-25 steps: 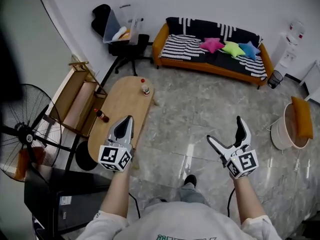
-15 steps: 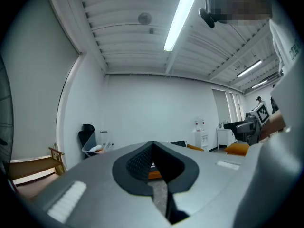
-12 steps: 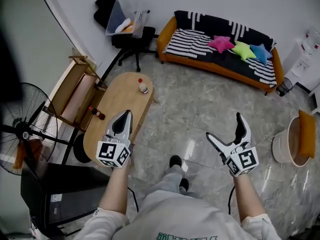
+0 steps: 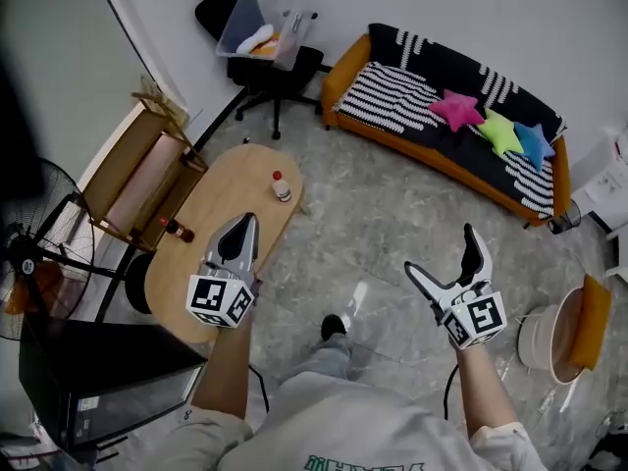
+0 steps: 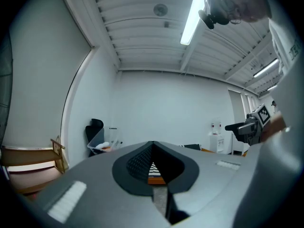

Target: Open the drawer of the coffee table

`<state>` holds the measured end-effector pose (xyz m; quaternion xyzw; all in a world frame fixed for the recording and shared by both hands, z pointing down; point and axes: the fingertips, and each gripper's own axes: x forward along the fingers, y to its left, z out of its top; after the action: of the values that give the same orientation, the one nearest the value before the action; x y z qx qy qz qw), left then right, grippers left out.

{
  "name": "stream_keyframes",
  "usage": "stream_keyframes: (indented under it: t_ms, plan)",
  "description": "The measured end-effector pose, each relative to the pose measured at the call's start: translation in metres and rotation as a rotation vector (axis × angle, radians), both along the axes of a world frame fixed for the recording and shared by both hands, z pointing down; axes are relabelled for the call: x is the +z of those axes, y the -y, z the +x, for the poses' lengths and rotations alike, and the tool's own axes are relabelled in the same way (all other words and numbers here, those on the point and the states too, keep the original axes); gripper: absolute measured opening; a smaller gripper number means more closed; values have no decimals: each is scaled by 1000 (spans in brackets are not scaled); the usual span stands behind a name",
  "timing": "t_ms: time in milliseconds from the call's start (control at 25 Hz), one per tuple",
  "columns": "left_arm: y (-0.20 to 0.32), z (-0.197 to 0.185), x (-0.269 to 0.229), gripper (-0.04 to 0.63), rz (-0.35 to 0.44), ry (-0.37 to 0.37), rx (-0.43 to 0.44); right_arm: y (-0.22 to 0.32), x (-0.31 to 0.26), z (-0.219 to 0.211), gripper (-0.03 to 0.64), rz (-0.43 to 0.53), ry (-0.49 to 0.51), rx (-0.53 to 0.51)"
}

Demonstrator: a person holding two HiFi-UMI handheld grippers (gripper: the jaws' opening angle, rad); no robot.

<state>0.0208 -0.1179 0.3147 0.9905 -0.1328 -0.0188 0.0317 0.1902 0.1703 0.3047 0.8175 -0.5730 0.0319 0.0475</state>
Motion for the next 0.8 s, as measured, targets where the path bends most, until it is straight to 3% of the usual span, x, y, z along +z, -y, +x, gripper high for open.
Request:
stream_keyframes:
  t_ms: [320,560,800]
  plan:
    - [66,30,-4,0,2,4,-74,105,3,49,589,-39,10,-143]
    - [95,8,-4,-1,3,9,-168,171,5,55,589,-49,11,-270]
    - [109,-9,-1,-1,20,24,-315,234,27,65,589,-58,43,-443]
